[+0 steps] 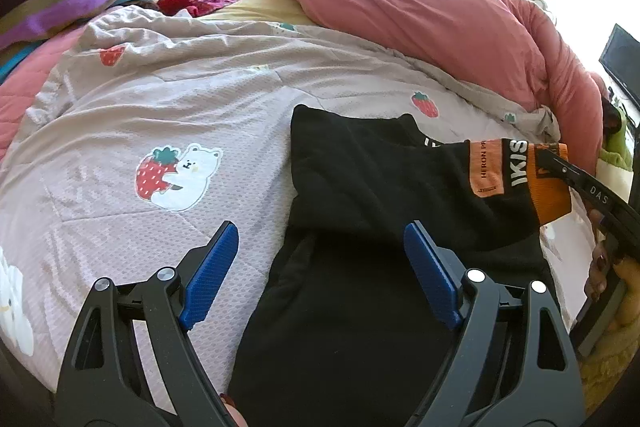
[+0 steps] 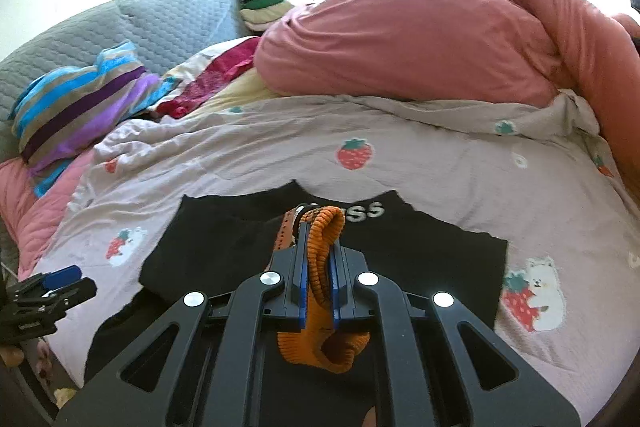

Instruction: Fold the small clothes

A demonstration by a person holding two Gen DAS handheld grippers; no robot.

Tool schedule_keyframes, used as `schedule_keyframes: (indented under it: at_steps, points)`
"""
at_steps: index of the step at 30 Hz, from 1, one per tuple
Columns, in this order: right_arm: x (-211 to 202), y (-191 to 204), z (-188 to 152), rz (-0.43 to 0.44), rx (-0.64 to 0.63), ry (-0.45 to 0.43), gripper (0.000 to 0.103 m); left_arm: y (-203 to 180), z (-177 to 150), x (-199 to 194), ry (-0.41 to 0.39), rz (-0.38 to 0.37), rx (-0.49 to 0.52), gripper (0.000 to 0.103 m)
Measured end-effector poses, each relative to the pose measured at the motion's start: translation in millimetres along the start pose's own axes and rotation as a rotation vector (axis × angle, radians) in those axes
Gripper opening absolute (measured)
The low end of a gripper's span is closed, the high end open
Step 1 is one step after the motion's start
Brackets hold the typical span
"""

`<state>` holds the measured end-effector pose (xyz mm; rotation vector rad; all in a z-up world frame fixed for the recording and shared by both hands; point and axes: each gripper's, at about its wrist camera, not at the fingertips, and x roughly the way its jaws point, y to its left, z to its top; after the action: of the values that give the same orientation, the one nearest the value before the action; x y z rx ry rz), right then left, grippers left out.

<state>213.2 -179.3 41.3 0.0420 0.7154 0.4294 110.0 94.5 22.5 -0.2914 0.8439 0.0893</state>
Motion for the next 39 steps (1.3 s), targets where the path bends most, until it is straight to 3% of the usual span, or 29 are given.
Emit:
schedule_keyframes:
  at_steps: [11, 28, 31, 38, 39]
  points:
    - [8.9, -23.1, -10.5, -0.052, 0.042, 0.018, 0.007, -19.5, 12.9, 15.7, -0.001, -0.004, 0.051, 0.077]
    - [20.0, -45.6, -26.5, -0.091, 0.101, 0.063, 0.007, -40.4, 24.0, 54.7, 0.061, 0.008, 0.128, 0.077]
    - [20.1, -49.8, -32.2, -0.126, 0.109, 0.065, 0.016, -43.4, 25.3, 59.1, 0.065, 0.01, 0.141, 0.077]
    - [14.9, -53.3, -40.6, -0.14, 0.108, 0.076, 0.016, -46.5, 26.8, 68.7, 0.079, 0.013, 0.162, 0.077]
    - [14.7, -51.7, -41.5, -0.136, 0.104, 0.079, 0.016, -48.1, 27.4, 71.0, 0.083, 0.01, 0.17, 0.073]
